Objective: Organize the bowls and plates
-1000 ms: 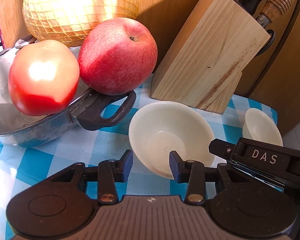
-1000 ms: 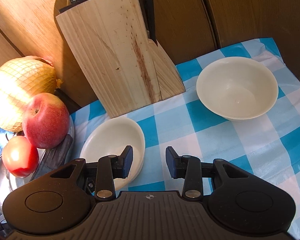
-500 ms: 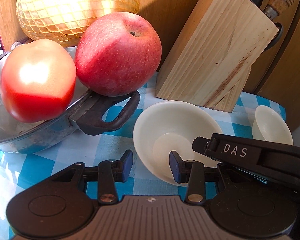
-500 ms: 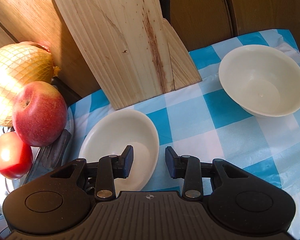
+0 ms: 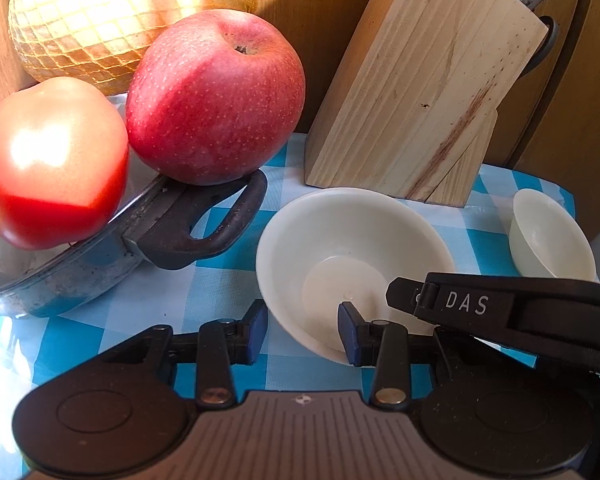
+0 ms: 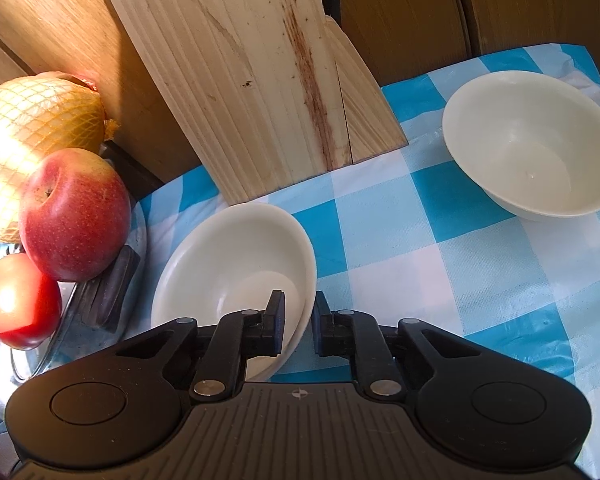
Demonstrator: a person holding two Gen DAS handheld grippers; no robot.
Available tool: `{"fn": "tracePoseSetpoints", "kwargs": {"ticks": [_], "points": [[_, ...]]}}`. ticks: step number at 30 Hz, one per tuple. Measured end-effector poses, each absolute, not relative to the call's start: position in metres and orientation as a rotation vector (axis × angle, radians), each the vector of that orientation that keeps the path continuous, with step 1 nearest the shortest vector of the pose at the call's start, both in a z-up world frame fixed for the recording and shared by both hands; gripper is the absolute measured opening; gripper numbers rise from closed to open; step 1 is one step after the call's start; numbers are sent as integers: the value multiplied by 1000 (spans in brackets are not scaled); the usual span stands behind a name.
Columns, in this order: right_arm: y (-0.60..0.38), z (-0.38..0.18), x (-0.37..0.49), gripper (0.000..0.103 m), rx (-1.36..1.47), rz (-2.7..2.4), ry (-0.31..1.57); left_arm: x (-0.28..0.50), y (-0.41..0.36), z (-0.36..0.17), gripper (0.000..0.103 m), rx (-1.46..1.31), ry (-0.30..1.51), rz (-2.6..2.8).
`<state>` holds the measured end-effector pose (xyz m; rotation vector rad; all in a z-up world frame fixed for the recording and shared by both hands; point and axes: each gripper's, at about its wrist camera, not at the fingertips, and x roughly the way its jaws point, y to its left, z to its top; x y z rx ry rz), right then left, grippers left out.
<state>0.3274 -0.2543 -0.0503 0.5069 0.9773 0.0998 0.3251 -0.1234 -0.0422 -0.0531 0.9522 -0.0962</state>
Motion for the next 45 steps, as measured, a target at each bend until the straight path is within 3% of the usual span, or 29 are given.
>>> {"fn": "tracePoseSetpoints", "kwargs": {"ticks": [22,45], "points": [[-270,-19,297,16,500,78,909,297,-142,-11,31,44,833,-172],[-292,22,213,17,494,7,819,218,-150,32,31,88,740,-342]]}}
